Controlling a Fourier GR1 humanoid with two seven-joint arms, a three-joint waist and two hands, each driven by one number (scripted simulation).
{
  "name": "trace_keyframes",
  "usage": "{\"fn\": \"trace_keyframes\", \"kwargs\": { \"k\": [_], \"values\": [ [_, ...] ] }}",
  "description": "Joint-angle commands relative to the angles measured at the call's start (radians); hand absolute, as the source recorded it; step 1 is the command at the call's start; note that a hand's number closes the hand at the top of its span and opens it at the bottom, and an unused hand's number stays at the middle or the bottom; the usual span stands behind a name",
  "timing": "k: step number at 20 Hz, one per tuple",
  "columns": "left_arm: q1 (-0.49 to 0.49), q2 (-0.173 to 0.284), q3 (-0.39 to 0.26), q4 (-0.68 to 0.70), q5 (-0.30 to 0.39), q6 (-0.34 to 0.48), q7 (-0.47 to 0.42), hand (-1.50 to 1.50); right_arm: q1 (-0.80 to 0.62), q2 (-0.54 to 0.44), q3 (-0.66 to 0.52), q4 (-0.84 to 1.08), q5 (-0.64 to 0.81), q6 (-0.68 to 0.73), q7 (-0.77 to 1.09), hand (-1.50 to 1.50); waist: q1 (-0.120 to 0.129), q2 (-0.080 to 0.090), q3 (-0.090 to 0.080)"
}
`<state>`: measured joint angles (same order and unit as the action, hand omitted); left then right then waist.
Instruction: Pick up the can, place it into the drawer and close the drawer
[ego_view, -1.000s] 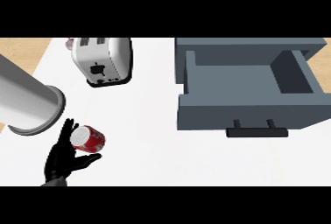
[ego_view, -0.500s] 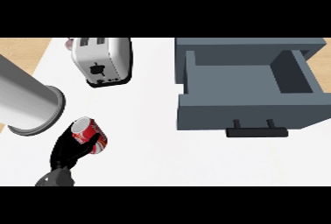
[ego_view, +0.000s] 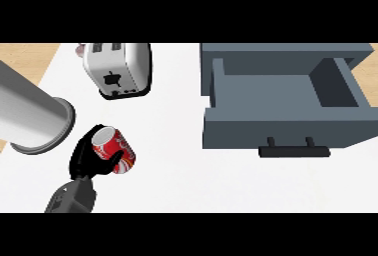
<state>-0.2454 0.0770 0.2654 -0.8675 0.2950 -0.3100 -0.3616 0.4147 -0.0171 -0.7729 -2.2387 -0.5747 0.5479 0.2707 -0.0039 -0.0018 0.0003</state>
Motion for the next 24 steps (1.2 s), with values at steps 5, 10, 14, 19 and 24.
{"fn": "trace_keyframes", "kwargs": {
  "k": [5, 10, 14, 19, 24],
  "values": [
    [-0.058, -0.074, -0.108, -0.115, 0.028, 0.205, 0.055, 1.50, 0.027, 0.016, -0.033, -0.027, -0.031, 0.014, -0.012, -1.50, -0.006, 0.000, 0.000],
    [-0.073, -0.076, -0.138, -0.241, 0.043, 0.271, 0.130, 1.50, -0.012, -0.018, 0.009, -0.079, -0.010, -0.065, 0.065, -1.50, -0.001, 0.001, -0.001],
    [-0.102, -0.077, -0.201, -0.421, 0.012, 0.370, 0.263, 1.50, 0.047, 0.017, 0.078, -0.060, 0.041, -0.068, -0.018, -1.50, 0.000, -0.002, 0.000],
    [-0.176, -0.077, -0.274, -0.505, -0.005, 0.499, 0.360, 1.50, 0.076, 0.017, 0.015, -0.055, -0.035, -0.010, -0.026, -1.50, -0.007, -0.003, 0.000],
    [-0.197, -0.076, -0.322, -0.574, -0.032, 0.567, 0.426, 1.50, 0.086, 0.017, 0.082, -0.073, 0.025, -0.062, -0.049, -1.50, -0.004, -0.001, 0.000]
  ]
}}
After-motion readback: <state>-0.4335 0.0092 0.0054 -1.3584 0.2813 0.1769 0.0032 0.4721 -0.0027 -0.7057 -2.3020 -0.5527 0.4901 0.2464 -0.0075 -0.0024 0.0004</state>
